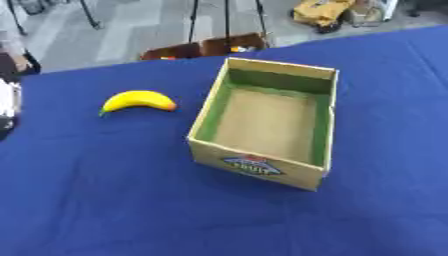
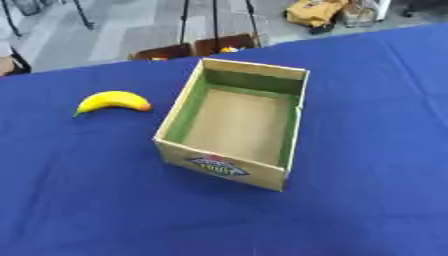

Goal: Pick up objects on the table and place them in the box.

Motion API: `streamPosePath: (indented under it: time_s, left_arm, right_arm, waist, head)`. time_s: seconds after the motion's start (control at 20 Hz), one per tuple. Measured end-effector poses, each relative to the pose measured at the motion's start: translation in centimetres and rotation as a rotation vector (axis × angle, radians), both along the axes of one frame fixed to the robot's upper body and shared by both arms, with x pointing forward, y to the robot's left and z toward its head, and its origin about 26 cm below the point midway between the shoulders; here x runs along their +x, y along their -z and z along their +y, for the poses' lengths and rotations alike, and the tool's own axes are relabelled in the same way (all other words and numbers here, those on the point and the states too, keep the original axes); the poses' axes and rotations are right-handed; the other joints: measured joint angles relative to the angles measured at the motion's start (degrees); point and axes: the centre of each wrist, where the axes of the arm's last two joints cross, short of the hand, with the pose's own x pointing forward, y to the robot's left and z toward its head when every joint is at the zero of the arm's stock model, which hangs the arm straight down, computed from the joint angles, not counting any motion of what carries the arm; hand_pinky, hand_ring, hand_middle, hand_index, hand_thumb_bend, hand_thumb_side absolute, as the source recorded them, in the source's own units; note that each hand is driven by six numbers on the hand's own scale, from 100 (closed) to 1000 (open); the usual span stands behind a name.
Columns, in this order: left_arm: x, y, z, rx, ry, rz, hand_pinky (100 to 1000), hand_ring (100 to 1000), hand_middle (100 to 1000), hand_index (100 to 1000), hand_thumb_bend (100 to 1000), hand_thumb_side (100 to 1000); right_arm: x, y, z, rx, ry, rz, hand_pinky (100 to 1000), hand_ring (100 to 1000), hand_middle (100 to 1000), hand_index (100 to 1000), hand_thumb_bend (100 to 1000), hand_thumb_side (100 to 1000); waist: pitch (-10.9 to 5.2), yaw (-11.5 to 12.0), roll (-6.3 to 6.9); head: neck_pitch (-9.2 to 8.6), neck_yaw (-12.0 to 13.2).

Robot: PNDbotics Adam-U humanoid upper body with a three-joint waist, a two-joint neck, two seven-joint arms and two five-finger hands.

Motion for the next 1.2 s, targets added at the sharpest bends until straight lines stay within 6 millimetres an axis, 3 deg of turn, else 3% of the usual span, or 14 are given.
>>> streamPosePath:
  time_s: [0.35, 0.8, 0.85, 1.0, 1.2]
  left_arm:
    - [2.3, -0.2, -0.4, 0.156, -0.106, 0.15, 913, 990, 996, 1000, 319, 840]
    - [5.0, -0.1, -1.6, 0.241, -0.159, 0.337, 938, 1000, 1000, 1000, 367, 818]
    - [5.0, -0.1, -1.6, 0.246, -0.16, 0.353, 951, 1000, 1000, 1000, 319, 664]
    - [5.6, -0.5, -1.8, 0.264, -0.171, 0.393, 977, 1000, 1000, 1000, 281, 655]
    - [7.3, -0.5, -3.0, 0.279, -0.186, 0.469, 993, 1000, 1000, 1000, 366, 666]
  right_arm:
    - [0.0, 0.0, 0.2, -0.009, -0.007, 0.005, 703, 870, 831, 919, 100, 1000]
    - [0.1, 0.0, 0.4, -0.019, -0.016, 0.012, 703, 869, 830, 919, 100, 1000]
    - [0.1, 0.0, 0.4, -0.019, -0.017, 0.012, 704, 869, 829, 919, 100, 1000]
    - [0.1, 0.0, 0.5, -0.022, -0.022, 0.016, 704, 869, 829, 919, 100, 1000]
    - [0.1, -0.1, 0.7, -0.028, -0.033, 0.019, 704, 869, 827, 919, 100, 1000]
  waist:
    - [-0.23, -0.53, 0.24]
    - [-0.32, -1.11, 0.57]
    - [-0.32, -1.11, 0.57]
    - [-0.32, -1.48, 1.02]
    - [-0.32, -1.84, 1.41]
  head:
    - [-0.34, 0.5]
    - [-0.5, 1.07]
    - [-0.5, 1.07]
    - [-0.71, 1.27]
    - [-0.8, 1.42]
